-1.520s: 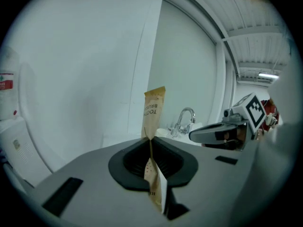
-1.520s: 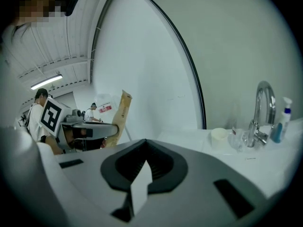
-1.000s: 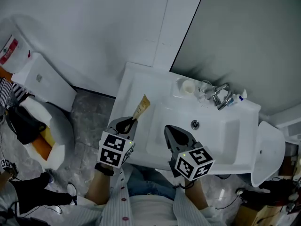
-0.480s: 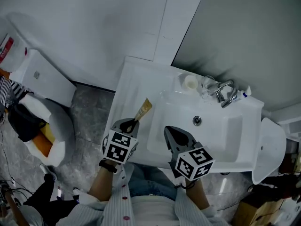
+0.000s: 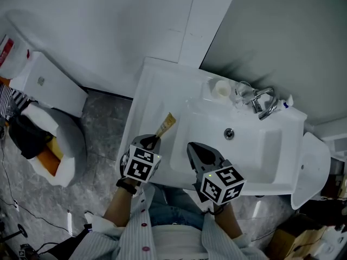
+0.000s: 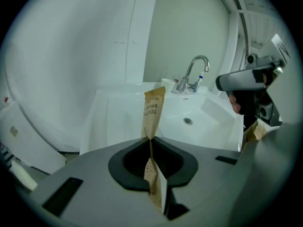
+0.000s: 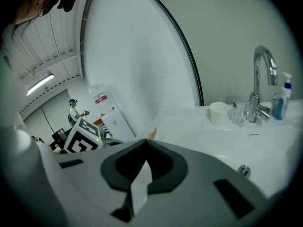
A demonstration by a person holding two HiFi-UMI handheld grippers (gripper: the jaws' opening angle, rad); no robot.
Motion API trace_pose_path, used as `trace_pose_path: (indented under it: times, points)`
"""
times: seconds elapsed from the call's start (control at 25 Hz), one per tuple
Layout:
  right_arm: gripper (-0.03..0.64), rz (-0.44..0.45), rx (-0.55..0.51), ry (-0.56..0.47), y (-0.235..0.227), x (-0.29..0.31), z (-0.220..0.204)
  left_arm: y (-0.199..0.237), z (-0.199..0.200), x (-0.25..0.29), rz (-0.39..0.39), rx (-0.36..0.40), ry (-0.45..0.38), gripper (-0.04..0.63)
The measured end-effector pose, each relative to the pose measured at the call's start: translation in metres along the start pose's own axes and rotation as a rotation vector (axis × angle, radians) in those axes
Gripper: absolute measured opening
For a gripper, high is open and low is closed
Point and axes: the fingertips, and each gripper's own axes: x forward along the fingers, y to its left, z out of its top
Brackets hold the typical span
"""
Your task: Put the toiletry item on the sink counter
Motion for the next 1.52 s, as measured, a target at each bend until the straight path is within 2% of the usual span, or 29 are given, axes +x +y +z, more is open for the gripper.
trace_pose_path:
  times: [0.56,1.52]
  points:
    - [0.009,-0.005,0.025,0.012,-0.001,-0.001,-0.01,0.003,-0.028,0.02,0.051,0.041,0.122,0.035]
    - [0.009,-0.022,0.044,0.02,-0.005,-0.001,-0.012,-0.002,-0.045,0.031,0.018,0.115,0.185,0.06]
